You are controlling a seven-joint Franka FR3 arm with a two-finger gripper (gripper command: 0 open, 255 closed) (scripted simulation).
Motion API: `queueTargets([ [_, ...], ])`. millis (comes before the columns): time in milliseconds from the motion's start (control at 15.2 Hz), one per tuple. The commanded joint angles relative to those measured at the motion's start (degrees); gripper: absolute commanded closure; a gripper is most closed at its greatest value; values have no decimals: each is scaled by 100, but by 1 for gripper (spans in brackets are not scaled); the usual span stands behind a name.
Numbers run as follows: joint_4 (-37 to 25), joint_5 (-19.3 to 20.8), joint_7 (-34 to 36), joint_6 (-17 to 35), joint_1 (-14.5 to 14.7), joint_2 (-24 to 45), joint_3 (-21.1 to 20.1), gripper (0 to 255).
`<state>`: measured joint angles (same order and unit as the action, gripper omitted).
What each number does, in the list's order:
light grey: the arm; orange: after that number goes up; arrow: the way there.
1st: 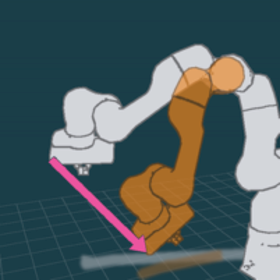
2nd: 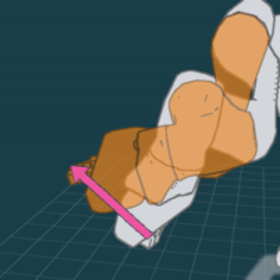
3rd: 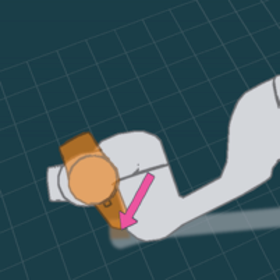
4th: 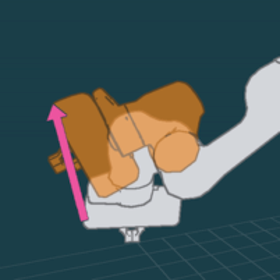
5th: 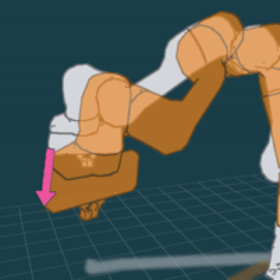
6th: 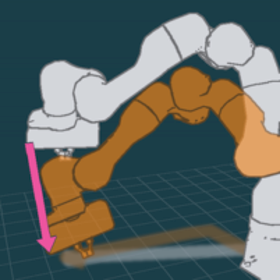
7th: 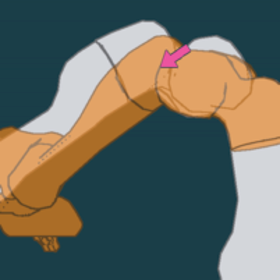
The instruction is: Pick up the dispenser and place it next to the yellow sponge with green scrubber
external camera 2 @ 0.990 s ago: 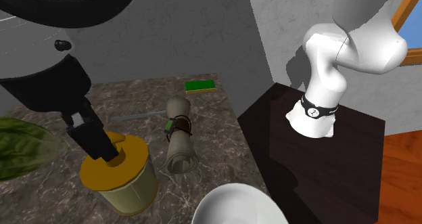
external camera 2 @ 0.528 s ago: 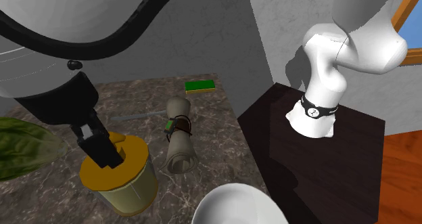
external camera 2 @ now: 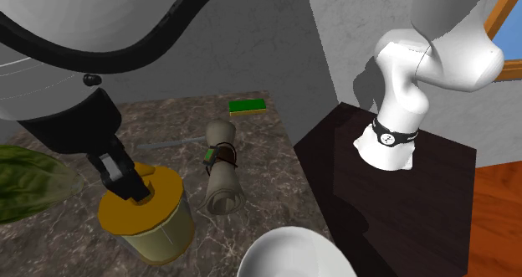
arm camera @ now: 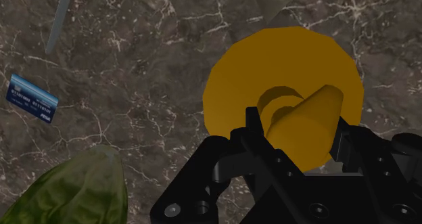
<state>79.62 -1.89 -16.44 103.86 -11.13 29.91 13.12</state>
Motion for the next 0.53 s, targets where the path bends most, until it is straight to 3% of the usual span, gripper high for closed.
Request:
queueTargets([
  [0, 3, -1, 1, 1, 1, 6, -2, 255],
  [462, -107, 5, -3, -138, -2, -24, 3, 255],
])
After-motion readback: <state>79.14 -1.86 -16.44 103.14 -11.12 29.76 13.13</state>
